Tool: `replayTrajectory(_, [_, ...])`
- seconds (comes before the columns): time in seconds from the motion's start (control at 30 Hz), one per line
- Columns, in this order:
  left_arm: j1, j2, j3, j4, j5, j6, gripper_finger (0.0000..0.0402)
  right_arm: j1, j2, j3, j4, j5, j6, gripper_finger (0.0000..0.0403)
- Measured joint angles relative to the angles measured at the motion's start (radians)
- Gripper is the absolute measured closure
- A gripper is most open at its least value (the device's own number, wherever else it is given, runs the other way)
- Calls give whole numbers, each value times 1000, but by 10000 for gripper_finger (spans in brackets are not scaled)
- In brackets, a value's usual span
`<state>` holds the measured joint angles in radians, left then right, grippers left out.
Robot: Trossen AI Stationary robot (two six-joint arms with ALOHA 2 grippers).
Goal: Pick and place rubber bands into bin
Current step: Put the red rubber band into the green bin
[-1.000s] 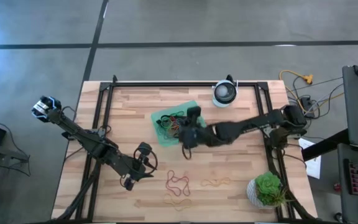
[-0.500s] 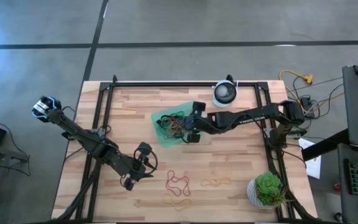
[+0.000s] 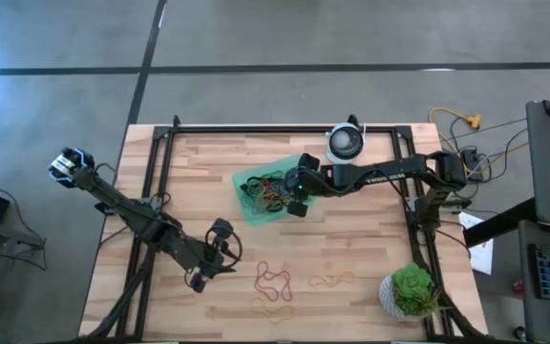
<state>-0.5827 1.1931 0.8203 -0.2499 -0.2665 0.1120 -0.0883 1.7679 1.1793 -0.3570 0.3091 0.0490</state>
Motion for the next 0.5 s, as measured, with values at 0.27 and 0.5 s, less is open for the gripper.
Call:
replayTrajectory(0.27, [0,15,-25,42,1,0,277,29,-2,-2,0,-90,-98,265])
replayTrajectory(0.5, [0,91,-29,129,2,14,277,126,-37,0,4,-111,-139,256])
